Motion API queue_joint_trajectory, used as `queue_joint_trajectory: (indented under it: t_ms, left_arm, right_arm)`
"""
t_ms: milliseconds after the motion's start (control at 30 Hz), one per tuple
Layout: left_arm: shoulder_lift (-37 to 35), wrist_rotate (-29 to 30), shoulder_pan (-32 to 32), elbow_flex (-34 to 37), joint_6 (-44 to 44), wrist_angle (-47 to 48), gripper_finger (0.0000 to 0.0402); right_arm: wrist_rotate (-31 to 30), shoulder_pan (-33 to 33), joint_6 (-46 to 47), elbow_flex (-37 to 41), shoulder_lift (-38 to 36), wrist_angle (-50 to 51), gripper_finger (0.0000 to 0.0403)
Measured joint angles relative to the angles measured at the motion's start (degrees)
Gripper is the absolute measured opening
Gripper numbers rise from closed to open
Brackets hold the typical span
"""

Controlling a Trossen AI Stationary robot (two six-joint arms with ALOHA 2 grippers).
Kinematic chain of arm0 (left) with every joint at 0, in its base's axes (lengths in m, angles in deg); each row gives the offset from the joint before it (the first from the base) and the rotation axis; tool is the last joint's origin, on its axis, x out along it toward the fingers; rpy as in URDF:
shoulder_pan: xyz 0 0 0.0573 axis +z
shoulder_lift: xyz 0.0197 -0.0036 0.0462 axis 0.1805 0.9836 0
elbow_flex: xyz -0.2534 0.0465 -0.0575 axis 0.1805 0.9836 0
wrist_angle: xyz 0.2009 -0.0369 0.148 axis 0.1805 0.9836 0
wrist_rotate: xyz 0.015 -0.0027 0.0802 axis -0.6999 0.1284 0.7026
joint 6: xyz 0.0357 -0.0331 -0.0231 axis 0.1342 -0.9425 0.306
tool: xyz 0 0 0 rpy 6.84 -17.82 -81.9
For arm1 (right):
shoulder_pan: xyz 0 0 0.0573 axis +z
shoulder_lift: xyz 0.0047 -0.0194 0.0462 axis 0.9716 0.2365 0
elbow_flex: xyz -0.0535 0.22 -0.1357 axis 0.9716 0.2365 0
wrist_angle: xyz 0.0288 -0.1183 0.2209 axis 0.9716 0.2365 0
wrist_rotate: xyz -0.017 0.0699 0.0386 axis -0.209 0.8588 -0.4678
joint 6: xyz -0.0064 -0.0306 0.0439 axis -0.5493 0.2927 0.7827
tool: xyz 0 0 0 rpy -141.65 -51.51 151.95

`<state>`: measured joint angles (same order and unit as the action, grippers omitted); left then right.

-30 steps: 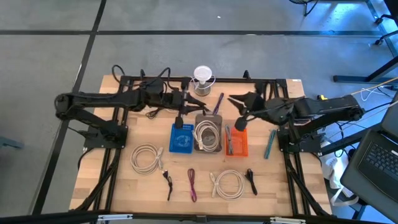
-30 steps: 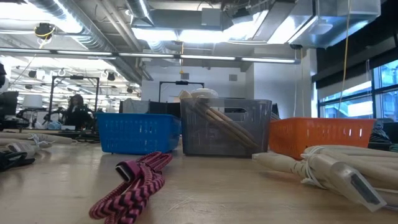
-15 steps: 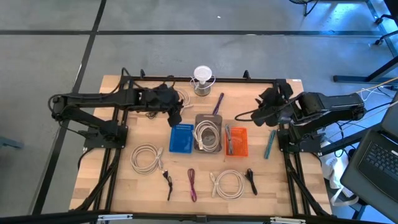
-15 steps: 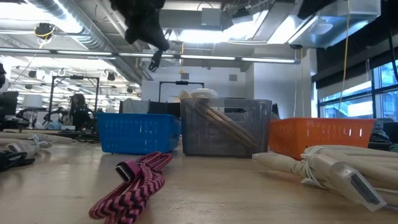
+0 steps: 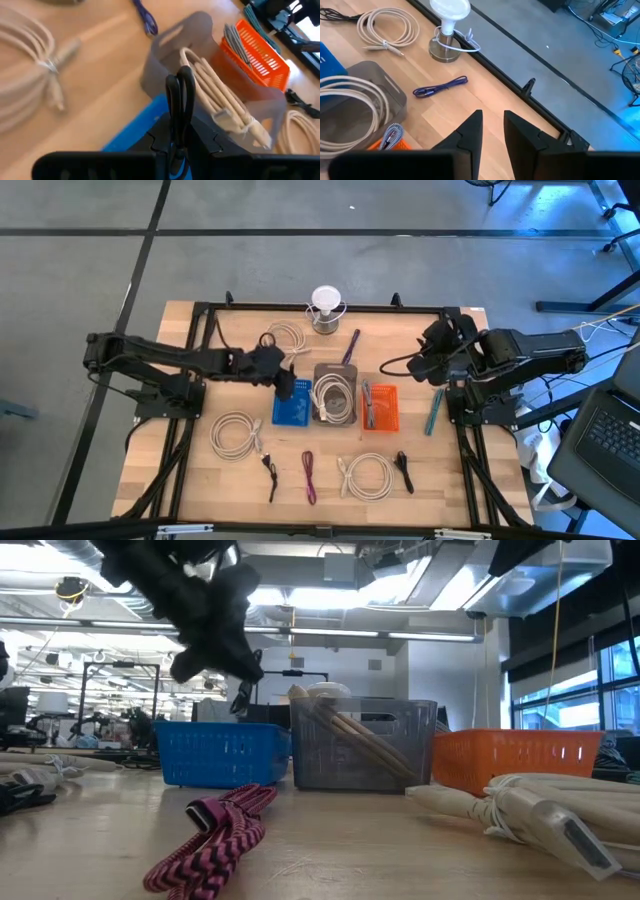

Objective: Pick & Place USB Port
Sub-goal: Put the black charger cable into the blue bin

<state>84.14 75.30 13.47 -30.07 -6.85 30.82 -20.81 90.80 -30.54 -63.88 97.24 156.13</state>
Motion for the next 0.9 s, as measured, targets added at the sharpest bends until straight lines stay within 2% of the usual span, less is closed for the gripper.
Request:
queue_joint_trajectory:
  t_ms: [167,433,667,900]
  left_arm:
    - [0.00,1.13,-3.37,1.82,-4.88,-1.68,0.0028]
    - [1.83,3.18,-6.13,1.82,-7.31,-1.36,0.0028]
    - [9.83,-2.55,-5.21,1.79,-10.86,-3.78,0.0028]
    - [13.95,-3.39,-3.92,1.79,-12.32,-5.78,0.0027]
  right_arm:
    - [0.00,0.00,0.09,0.02,0.02,-0.07,0.0080]
    - [0.00,0.00,0.61,0.02,0.02,-0.67,0.0080]
    - [0.02,0.00,0.63,0.04,0.07,-1.14,0.0080]
    - [0.02,0.00,0.87,0.06,0.08,-1.14,0.0080]
